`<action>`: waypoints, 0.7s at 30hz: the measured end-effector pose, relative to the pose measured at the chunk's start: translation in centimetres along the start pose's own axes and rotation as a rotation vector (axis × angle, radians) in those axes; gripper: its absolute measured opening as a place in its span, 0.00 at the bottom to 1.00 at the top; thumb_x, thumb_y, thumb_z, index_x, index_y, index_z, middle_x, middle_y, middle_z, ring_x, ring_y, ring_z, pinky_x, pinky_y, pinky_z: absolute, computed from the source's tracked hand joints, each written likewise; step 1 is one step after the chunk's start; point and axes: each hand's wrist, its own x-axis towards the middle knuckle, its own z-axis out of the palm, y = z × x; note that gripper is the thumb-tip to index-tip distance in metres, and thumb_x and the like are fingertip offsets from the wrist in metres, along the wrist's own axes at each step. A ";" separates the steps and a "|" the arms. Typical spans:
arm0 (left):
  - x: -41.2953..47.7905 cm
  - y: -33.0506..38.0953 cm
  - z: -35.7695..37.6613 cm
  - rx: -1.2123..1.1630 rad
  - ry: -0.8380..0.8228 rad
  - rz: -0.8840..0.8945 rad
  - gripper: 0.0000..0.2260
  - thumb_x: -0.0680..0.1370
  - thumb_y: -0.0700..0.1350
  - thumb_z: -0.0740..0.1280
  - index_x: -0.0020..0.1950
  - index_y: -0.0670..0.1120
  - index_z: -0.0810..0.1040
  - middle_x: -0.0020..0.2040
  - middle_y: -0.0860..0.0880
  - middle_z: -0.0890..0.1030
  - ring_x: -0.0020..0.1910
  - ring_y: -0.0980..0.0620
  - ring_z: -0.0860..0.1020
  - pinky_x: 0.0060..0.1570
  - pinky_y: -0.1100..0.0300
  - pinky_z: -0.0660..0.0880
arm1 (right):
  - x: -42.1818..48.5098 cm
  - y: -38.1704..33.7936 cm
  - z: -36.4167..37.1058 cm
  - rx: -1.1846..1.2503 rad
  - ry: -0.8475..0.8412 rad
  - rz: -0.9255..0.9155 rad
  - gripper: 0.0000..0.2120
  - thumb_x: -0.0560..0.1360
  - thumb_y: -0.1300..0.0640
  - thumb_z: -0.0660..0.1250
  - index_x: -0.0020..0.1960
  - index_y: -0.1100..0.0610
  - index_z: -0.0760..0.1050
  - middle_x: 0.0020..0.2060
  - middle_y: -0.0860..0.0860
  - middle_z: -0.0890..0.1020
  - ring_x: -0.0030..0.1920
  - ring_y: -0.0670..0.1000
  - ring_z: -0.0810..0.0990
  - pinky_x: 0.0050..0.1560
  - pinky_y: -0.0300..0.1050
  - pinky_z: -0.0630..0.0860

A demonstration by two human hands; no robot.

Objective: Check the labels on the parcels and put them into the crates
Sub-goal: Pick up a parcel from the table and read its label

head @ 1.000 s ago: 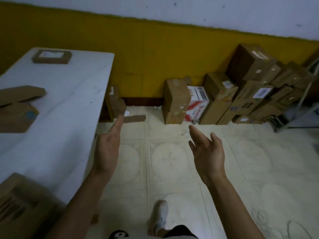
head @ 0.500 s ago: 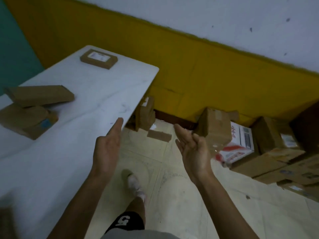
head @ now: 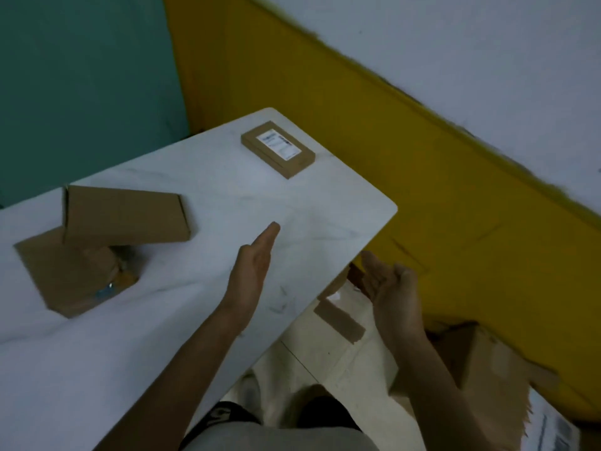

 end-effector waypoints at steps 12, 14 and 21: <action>16.7 2.0 4.0 0.089 0.312 0.151 0.19 0.84 0.44 0.46 0.75 0.45 0.60 0.74 0.52 0.65 0.69 0.60 0.64 0.69 0.64 0.57 | 25.3 -4.5 7.1 -0.156 -0.256 0.134 0.20 0.84 0.54 0.48 0.70 0.63 0.67 0.67 0.56 0.74 0.68 0.52 0.72 0.72 0.46 0.64; 20.7 2.2 5.7 0.096 0.353 0.120 0.19 0.84 0.45 0.49 0.75 0.46 0.61 0.74 0.51 0.65 0.70 0.58 0.64 0.70 0.63 0.58 | 30.5 -5.5 7.6 -0.184 -0.318 0.118 0.20 0.84 0.55 0.47 0.70 0.62 0.68 0.69 0.56 0.72 0.69 0.52 0.70 0.73 0.47 0.62; 31.5 3.0 9.3 0.129 0.512 -0.047 0.26 0.82 0.56 0.50 0.77 0.47 0.55 0.77 0.49 0.58 0.76 0.51 0.57 0.75 0.52 0.52 | 45.1 -6.1 11.9 -0.376 -0.368 0.178 0.18 0.82 0.54 0.58 0.70 0.59 0.70 0.69 0.54 0.72 0.69 0.52 0.70 0.69 0.46 0.65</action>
